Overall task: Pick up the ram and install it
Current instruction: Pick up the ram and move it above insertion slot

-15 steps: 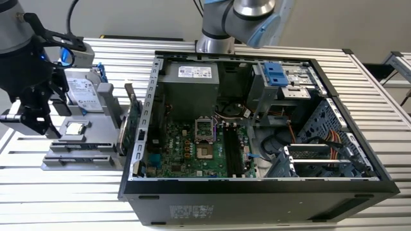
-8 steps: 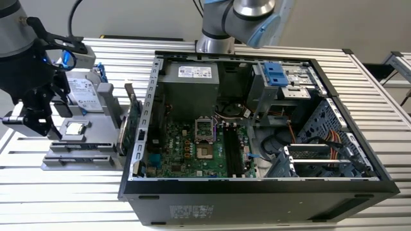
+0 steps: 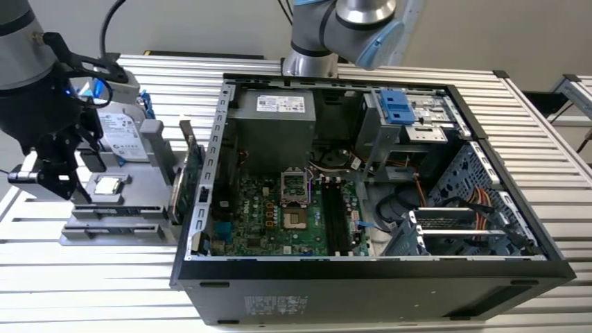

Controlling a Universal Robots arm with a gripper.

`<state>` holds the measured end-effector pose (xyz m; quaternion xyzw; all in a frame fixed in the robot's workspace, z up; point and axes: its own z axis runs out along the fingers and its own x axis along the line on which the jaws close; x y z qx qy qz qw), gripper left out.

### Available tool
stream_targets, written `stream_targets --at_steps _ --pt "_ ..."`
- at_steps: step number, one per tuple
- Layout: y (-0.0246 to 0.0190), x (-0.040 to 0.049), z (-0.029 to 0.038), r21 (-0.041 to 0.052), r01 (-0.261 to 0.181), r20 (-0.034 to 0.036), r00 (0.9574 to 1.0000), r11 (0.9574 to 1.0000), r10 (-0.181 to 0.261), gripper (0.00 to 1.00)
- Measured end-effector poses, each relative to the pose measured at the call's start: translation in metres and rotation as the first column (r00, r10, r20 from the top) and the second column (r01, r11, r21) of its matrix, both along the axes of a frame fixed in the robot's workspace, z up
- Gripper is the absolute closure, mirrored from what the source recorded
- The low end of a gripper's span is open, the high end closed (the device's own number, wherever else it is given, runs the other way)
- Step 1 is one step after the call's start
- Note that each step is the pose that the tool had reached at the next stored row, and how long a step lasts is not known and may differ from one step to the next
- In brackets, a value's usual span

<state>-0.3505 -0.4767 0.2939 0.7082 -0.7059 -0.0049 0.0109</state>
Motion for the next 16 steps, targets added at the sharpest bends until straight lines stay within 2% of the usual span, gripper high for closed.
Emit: stream_targets --at_steps 16 --pt "0.0 0.0 -0.0126 -0.0002 0.0 -0.0001 1.0 1.0 0.0 0.0"
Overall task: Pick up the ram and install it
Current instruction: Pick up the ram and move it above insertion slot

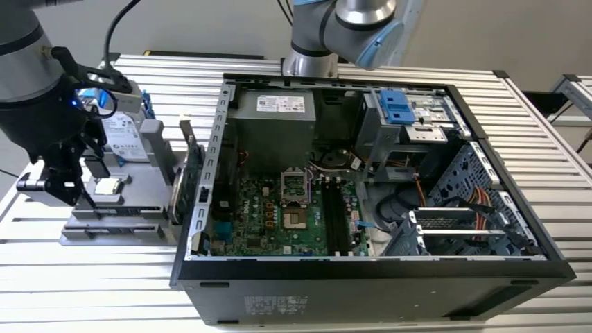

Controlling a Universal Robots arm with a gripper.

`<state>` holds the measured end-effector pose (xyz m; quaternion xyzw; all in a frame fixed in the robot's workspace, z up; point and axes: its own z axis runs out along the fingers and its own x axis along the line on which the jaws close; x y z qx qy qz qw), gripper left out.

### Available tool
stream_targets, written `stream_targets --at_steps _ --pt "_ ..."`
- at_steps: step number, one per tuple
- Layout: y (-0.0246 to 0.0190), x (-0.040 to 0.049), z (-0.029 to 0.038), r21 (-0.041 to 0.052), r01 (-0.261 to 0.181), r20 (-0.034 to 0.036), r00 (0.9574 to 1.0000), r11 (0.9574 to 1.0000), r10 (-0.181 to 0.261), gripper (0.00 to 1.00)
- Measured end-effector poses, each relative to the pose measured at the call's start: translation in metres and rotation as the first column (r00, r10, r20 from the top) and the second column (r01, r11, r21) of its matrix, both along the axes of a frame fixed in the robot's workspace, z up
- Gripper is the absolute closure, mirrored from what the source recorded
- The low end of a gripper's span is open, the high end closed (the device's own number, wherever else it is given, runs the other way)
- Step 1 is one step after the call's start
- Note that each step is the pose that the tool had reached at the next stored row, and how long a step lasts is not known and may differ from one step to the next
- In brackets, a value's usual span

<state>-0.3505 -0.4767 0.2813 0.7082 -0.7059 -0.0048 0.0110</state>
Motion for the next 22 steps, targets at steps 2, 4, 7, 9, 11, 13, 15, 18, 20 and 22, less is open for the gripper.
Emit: stream_targets --at_steps 2,4,7,9,11,13,15,18,20,22 --pt "0.0 0.0 -0.001 0.0001 0.0 0.0 1.0 1.0 0.0 0.0" --pt "-0.0001 0.0 -0.002 0.0 0.0 0.0 1.0 1.0 0.0 0.0" --pt "-0.0003 0.0 -0.0035 -0.0001 0.0 0.0 1.0 1.0 0.0 0.0" --pt "-0.0005 -0.0001 -0.0045 0.0 0.0 0.0 1.0 1.0 0.0 0.0" --pt "-0.0008 0.0 -0.0054 0.0 0.0 0.0 1.0 1.0 0.0 0.0" --pt "-0.0014 0.0 -0.0063 0.0001 0.0 0.0 1.0 1.0 0.0 0.0" --pt "-0.0021 0.0 -0.0071 0.0001 0.0 0.0 1.0 1.0 0.0 0.0" --pt "-0.0033 0.0 -0.0084 0.0001 0.0 0.0 1.0 1.0 0.0 0.0" --pt "-0.0038 0.0 -0.0091 0.0002 0.0 0.0 1.0 1.0 0.0 0.0" --pt "-0.0046 0.0 -0.01 0.0 0.0 -0.0002 1.0 1.0 0.0 0.0"
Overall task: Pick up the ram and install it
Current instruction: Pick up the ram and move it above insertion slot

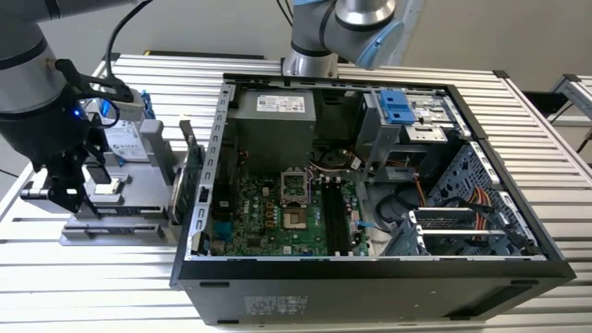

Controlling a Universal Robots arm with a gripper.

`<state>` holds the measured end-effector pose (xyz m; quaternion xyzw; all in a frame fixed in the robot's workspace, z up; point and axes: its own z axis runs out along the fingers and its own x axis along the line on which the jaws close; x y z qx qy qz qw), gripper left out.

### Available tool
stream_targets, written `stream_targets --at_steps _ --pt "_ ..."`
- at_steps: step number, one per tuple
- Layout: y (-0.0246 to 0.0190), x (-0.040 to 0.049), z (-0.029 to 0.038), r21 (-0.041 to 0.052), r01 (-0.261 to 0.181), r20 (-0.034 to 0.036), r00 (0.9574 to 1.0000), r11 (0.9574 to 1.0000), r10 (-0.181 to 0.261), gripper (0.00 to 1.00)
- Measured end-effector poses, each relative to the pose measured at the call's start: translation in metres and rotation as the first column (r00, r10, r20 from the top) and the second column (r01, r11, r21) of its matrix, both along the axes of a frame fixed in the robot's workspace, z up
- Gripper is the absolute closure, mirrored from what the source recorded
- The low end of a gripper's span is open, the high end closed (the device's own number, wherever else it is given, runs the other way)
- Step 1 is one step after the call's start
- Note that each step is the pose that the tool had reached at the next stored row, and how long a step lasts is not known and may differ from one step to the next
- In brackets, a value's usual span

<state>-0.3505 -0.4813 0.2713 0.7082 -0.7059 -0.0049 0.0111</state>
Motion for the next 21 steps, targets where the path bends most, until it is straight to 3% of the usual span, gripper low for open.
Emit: stream_targets --at_steps 21 --pt "-0.0056 0.0 -0.011 0.0 0.0 -0.0007 1.0 1.0 0.0 0.0"
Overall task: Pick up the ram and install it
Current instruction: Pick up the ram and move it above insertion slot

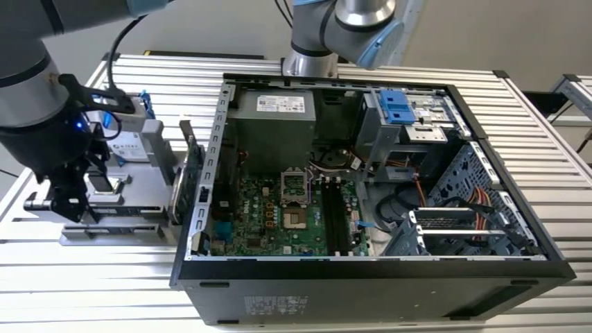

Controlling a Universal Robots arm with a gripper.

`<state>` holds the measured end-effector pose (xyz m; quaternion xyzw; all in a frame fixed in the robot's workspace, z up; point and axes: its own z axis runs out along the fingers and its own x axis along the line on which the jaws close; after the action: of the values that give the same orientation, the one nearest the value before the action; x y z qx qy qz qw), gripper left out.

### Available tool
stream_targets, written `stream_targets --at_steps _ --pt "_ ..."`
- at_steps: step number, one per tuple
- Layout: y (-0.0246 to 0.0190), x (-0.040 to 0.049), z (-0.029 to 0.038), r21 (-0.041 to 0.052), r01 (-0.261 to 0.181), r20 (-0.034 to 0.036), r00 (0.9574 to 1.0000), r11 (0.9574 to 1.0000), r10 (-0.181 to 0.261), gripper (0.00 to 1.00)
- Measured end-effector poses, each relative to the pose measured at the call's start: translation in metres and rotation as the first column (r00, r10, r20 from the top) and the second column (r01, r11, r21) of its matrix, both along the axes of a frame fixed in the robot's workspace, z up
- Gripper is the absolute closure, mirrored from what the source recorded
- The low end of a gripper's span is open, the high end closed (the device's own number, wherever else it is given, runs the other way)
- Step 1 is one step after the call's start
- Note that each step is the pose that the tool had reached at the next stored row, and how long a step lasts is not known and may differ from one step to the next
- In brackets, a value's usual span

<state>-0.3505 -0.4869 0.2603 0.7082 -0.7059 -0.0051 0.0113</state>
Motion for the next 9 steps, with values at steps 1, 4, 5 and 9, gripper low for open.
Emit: stream_targets --at_steps 1,4,5,9 --pt "-0.0001 0.0 -0.0007 0.0 0.0 0.0 1.0 1.0 0.0 0.0" --pt "-0.0001 0.0 -0.0028 0.0001 0.0 0.0001 1.0 1.0 0.0 0.0" --pt "-0.0001 0.0 -0.0036 0.0001 0.0 0.0001 1.0 1.0 0.0 0.0" --pt "-0.0002 0.0 -0.0067 -0.0001 0.0 0.0 1.0 1.0 0.0 0.0"
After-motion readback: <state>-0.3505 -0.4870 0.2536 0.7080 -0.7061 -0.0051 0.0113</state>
